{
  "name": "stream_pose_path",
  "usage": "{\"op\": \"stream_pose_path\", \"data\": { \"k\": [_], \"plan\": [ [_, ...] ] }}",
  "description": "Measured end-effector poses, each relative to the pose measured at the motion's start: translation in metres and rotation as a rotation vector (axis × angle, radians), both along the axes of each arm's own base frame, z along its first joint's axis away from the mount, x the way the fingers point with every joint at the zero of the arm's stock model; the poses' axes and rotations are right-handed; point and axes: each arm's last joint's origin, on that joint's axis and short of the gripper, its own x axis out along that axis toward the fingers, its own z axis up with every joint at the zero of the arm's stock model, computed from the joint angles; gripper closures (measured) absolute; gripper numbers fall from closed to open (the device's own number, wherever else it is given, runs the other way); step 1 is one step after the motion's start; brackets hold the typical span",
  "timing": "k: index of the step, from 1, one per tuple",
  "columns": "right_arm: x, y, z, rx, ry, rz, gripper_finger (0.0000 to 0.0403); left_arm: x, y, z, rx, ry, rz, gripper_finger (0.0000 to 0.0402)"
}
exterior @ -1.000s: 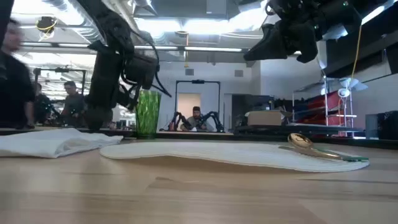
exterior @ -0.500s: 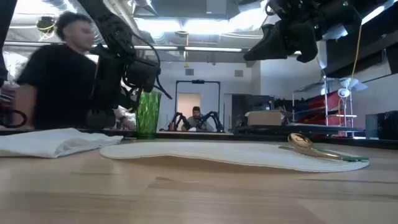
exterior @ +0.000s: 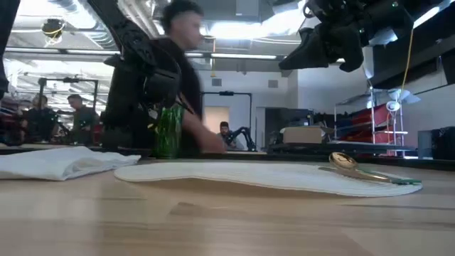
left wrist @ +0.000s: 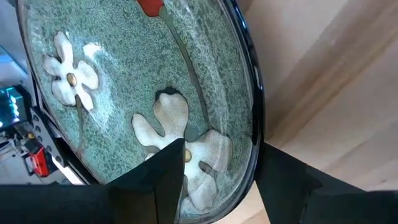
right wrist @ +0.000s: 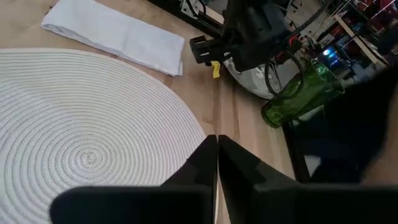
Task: Set table place
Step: Put the green plate on the white table mat
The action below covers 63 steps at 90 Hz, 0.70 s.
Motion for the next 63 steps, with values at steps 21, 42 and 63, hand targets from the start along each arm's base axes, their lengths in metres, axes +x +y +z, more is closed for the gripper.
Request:
{"op": "stream_pose_path", "data": {
  "k": [21, 42, 63],
  "plan": [
    [0.000, 0.000, 0.000, 0.000, 0.000, 0.000, 0.0403, 0.001, -0.007, -0.001, -0.066, -0.009, -0.004, 0.0351],
    [0.000, 0.000, 0.000, 0.000, 0.000, 0.000, 0.0403, 0.004, -0.027, 0.002, -0.039, 0.072, -0.085, 0.0395],
    [0.000, 0.000, 0.000, 0.000, -0.001, 0.000, 0.0403, 0.001, -0.045, 0.012, -0.016, 0.081, -0.089, 0.0400]
  ]
}}
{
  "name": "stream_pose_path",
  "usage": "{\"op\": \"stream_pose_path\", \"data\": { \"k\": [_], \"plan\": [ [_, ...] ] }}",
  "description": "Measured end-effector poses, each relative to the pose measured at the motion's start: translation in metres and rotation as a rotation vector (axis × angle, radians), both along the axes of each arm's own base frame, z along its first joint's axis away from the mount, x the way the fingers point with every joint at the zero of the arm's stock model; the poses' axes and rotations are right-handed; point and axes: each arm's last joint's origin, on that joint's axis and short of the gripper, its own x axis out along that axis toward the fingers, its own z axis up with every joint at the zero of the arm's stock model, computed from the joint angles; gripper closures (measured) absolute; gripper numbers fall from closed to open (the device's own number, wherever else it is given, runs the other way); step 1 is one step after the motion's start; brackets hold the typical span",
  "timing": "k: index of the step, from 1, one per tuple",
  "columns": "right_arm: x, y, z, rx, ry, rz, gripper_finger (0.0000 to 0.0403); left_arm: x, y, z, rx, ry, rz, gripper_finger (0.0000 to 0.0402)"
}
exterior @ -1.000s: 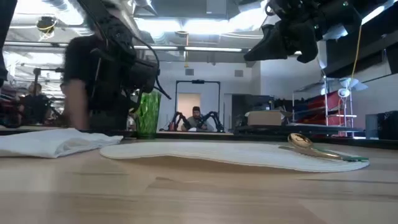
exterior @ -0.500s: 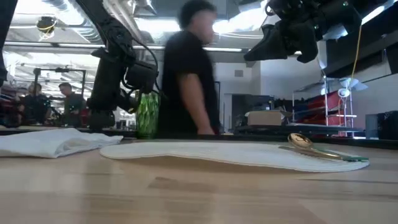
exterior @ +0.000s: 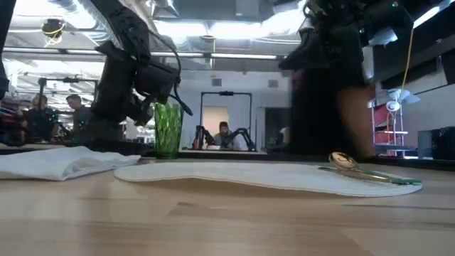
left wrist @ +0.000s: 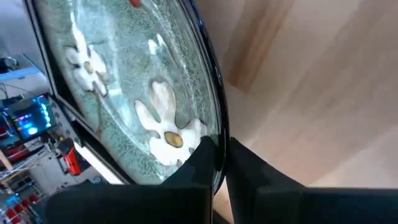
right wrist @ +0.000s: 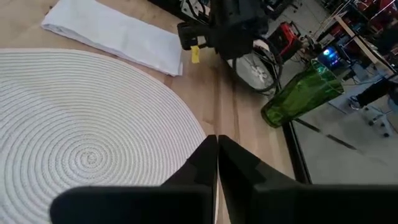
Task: Set table place
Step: Put the green plate on the white table mat
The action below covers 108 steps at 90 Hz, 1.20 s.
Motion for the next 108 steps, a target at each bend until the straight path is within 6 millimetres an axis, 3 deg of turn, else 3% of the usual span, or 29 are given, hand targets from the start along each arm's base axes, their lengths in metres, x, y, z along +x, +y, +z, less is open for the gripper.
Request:
{"op": "stream_pose_path", "data": {
  "k": [26, 53, 81, 108],
  "plan": [
    [0.000, 0.000, 0.000, 0.000, 0.000, 0.000, 0.0403, -0.008, -0.025, 0.026, 0.025, -0.070, -0.002, 0.0401],
    [0.000, 0.000, 0.000, -0.002, -0.001, 0.001, 0.0403, 0.001, -0.041, 0.051, 0.029, -0.187, -0.039, 0.0401],
    [0.000, 0.000, 0.000, -0.002, 0.000, 0.001, 0.0403, 0.000, -0.027, 0.036, -0.052, -0.231, 0.004, 0.0401],
    [0.000, 0.000, 0.000, -0.002, -0.001, 0.001, 0.0403, -0.008, -0.027, 0.013, -0.071, -0.245, 0.000, 0.0401]
  ]
}}
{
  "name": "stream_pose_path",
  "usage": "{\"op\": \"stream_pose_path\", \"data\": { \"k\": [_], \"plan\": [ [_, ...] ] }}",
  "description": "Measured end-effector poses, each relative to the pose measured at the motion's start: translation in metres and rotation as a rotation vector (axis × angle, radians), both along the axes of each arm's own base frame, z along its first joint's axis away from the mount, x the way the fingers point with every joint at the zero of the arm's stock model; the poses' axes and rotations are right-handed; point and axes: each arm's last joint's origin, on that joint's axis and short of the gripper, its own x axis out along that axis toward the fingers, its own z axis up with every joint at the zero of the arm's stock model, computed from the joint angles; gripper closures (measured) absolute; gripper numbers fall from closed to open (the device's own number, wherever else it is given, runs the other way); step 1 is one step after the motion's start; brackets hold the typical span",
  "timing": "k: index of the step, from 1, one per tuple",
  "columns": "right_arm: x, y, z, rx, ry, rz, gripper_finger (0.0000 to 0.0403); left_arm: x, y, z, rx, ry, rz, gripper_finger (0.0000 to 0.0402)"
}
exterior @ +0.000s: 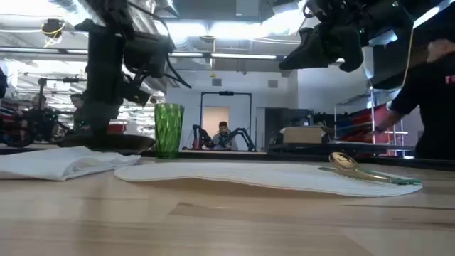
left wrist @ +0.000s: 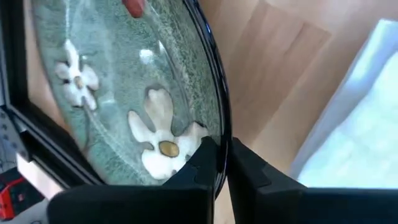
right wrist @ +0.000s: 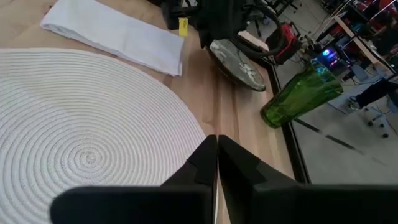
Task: Set table place
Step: Put the green plate on the white table mat
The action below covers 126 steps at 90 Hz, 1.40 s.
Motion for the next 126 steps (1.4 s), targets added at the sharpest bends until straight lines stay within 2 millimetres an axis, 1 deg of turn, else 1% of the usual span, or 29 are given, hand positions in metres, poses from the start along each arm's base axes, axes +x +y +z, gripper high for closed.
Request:
{"op": "stream_pose_path", "data": {
  "k": [14, 23, 29, 37, 58, 67, 77, 92, 107, 118, 126],
  "plan": [
    [0.000, 0.000, 0.000, 0.000, 0.000, 0.000, 0.0403, -0.007, 0.002, -0.012, -0.005, 0.008, -0.001, 0.0400],
    [0.000, 0.000, 0.000, 0.000, 0.001, 0.000, 0.0403, -0.008, 0.006, -0.013, -0.007, 0.002, 0.021, 0.0400],
    [0.000, 0.000, 0.000, 0.000, 0.001, 0.000, 0.0403, -0.008, 0.009, -0.013, -0.014, -0.001, 0.034, 0.0392],
    [0.000, 0.000, 0.000, 0.000, 0.001, 0.000, 0.0403, -0.009, 0.011, -0.013, -0.032, -0.005, 0.046, 0.0370],
    [0.000, 0.000, 0.000, 0.000, 0.001, 0.000, 0.0403, -0.009, 0.011, -0.013, -0.032, -0.004, 0.046, 0.0291],
    [0.000, 0.000, 0.000, 0.003, 0.001, 0.006, 0.0403, -0.009, 0.011, -0.013, -0.020, -0.001, 0.048, 0.0267],
    [0.000, 0.000, 0.000, 0.004, 0.001, 0.009, 0.0403, -0.010, 0.014, -0.013, -0.007, 0.002, 0.062, 0.0250],
    [0.000, 0.001, 0.000, 0.007, 0.001, 0.016, 0.0403, -0.012, 0.025, -0.016, -0.009, 0.014, 0.101, 0.0244],
    [0.000, 0.001, 0.000, 0.007, 0.002, 0.017, 0.0403, -0.007, 0.037, -0.034, -0.024, 0.072, 0.079, 0.0243],
    [0.000, 0.001, -0.001, 0.010, 0.007, 0.023, 0.0403, -0.005, 0.040, -0.048, -0.043, 0.149, 0.049, 0.0244],
    [0.000, 0.001, -0.001, 0.012, 0.011, 0.026, 0.0403, -0.003, 0.037, -0.052, -0.020, 0.179, 0.040, 0.0261]
  ]
}}
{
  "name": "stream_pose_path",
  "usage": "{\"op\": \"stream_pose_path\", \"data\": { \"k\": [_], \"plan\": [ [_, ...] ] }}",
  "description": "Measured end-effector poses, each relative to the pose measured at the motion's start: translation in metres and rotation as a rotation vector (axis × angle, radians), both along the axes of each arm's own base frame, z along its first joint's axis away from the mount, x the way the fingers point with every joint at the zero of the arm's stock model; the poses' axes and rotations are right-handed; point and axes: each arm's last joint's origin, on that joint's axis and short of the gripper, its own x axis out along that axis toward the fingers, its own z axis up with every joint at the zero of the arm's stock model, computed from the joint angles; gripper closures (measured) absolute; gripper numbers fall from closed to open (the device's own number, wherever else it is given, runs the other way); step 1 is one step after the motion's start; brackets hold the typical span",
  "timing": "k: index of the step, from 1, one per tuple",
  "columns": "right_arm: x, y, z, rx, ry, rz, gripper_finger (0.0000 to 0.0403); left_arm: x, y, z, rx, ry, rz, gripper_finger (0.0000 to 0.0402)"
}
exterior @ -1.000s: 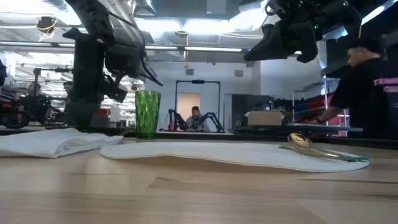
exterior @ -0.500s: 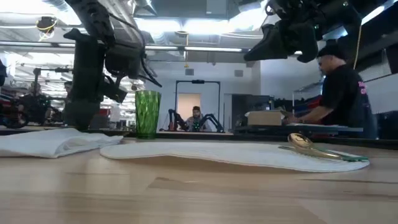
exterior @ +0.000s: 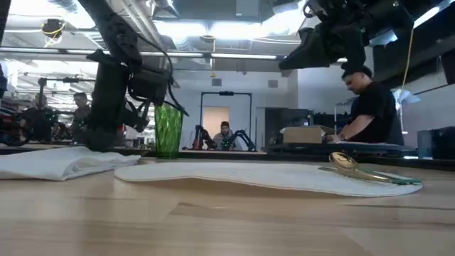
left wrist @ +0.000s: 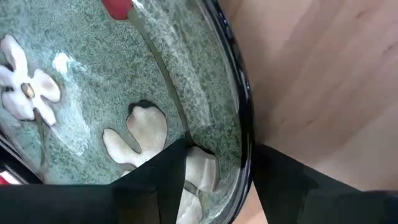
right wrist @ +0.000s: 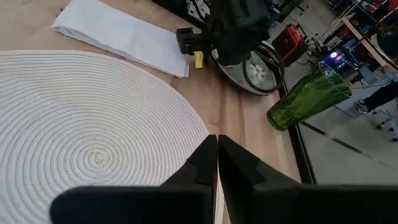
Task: Set table place
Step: Put the green plate on the white table mat
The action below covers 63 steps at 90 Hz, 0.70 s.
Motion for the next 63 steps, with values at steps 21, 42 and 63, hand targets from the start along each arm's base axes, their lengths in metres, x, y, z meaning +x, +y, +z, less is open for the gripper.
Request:
{"op": "stream_pose_path", "data": {
  "k": [21, 42, 63],
  "plan": [
    [0.000, 0.000, 0.000, 0.001, -0.003, 0.003, 0.0403, 0.001, -0.015, 0.011, 0.112, 0.054, -0.078, 0.0378],
    [0.000, 0.000, 0.000, 0.001, -0.006, 0.003, 0.0403, 0.002, -0.030, 0.038, 0.128, 0.090, -0.070, 0.0401],
    [0.000, 0.000, 0.001, -0.002, -0.010, -0.003, 0.0403, 0.007, -0.051, 0.069, 0.135, 0.015, -0.081, 0.0401]
  ]
}}
